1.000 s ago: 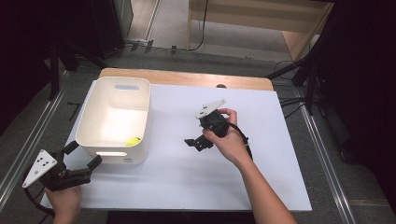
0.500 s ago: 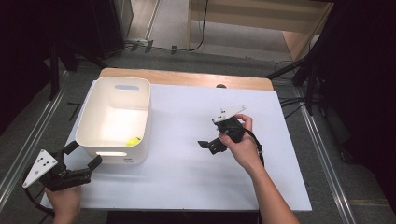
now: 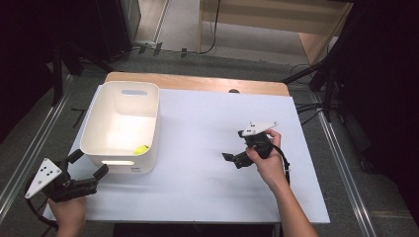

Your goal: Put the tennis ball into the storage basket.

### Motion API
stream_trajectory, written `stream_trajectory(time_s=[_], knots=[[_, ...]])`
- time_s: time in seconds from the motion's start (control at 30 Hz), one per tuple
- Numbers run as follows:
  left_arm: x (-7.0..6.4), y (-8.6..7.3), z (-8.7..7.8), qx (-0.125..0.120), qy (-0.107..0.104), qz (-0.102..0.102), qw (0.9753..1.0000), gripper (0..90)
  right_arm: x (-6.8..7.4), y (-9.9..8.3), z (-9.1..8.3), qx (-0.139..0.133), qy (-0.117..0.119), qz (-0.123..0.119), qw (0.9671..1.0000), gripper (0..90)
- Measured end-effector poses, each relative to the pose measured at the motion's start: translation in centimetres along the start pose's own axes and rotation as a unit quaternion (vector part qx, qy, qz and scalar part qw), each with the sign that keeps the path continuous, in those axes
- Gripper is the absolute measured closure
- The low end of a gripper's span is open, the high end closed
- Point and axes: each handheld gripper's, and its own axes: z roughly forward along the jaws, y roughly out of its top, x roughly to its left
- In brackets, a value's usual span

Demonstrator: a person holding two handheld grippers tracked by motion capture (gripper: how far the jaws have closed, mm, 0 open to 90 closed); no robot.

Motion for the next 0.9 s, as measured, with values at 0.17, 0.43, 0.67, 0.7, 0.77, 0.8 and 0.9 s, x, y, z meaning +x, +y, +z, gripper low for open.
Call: stream_trajectory(time_s=[0.17,0.43,0.67,0.7,0.77,0.8,0.9], knots=[[0.0,0.0,0.0,0.001,0.0,0.001,1.0,0.0,-0.3,-1.1,-0.7,-0.012,-0.005,0.009,0.9999,0.0],[0.0,0.0,0.0,0.001,0.0,0.001,1.0,0.0,-0.7,-2.7,-1.9,-0.032,-0.017,0.02,0.9992,0.0],[0.0,0.0,0.0,0.002,0.001,0.002,1.0,0.0,-1.0,-4.3,-2.7,-0.045,-0.027,0.028,0.9982,0.0],[0.0,0.0,0.0,0.002,0.001,0.002,1.0,0.0,-1.0,-4.6,-2.8,-0.046,-0.029,0.03,0.9981,0.0],[0.0,0.0,0.0,0.003,0.001,0.003,1.0,0.0,-1.1,-5.0,-3.0,-0.05,-0.031,0.032,0.9978,0.0],[0.0,0.0,0.0,0.003,0.001,0.003,1.0,0.0,-1.1,-5.2,-3.1,-0.052,-0.032,0.033,0.9976,0.0],[0.0,0.0,0.0,0.003,0.001,0.003,1.0,0.0,-1.2,-5.9,-3.4,-0.057,-0.036,0.035,0.9972,0.0]])
